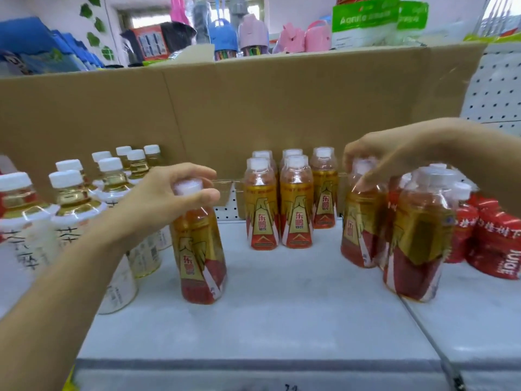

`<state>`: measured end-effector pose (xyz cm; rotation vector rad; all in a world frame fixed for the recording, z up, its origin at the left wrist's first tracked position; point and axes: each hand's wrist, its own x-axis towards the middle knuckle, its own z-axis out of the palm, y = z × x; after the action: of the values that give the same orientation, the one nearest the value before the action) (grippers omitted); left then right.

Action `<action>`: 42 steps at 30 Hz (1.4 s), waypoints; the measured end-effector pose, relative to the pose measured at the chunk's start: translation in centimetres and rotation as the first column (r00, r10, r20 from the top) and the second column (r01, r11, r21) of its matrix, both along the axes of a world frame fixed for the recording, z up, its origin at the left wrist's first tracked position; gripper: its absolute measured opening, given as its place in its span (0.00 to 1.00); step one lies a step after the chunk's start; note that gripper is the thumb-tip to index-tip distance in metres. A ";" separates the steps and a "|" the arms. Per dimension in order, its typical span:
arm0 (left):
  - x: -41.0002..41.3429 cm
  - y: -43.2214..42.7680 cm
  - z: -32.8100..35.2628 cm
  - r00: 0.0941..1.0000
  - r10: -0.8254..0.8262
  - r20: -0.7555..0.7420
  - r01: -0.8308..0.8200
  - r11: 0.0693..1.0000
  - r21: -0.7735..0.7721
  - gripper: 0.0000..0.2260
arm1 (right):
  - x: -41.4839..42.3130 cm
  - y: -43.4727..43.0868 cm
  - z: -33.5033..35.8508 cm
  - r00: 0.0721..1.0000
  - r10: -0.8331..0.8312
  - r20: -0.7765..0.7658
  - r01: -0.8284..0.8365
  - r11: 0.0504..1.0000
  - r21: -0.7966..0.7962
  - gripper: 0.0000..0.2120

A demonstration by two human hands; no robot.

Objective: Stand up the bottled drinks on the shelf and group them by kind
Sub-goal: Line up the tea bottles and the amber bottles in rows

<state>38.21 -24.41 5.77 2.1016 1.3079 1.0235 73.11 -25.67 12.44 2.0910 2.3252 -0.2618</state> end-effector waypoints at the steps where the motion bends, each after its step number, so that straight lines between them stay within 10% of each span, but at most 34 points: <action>1: 0.1 0.1 -0.6 0.995 -0.002 0.100 0.002 1.000 0.000 0.15 | -0.4 -0.2 0.0 0.999 0.031 -0.037 -0.032 0.999 -0.008 0.12; 9: 5.2 1.0 -2.2 0.934 -0.069 0.351 0.032 0.993 0.111 0.07 | -5.5 -1.1 -0.4 0.936 0.242 -0.256 -0.258 0.966 -0.030 0.16; 13: 6.8 0.9 -3.1 0.919 -0.125 0.373 0.083 0.988 0.127 0.18 | -6.4 -2.4 -3.2 0.929 0.204 -0.308 -0.174 0.977 0.123 0.26; 18: 5.2 0.8 -8.2 0.951 -0.109 0.288 0.130 0.990 -0.054 0.37 | -7.3 -4.2 -13.1 0.577 0.087 -0.812 0.172 0.959 0.225 0.52; 23: 4.4 1.5 -11.8 0.992 -0.073 0.107 0.096 0.969 -0.226 0.40 | -8.2 -3.3 -18.1 0.672 -0.125 -0.730 0.313 0.941 0.127 0.44; 42: 8.2 2.1 -12.5 0.984 0.137 0.111 -0.123 0.984 -0.126 0.45 | -7.2 -2.3 -18.2 0.636 0.014 -0.771 0.211 0.959 0.191 0.41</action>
<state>46.44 -22.27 -6.75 1.8587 1.4248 1.0798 65.94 -28.00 -5.78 2.6163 2.7748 -1.1221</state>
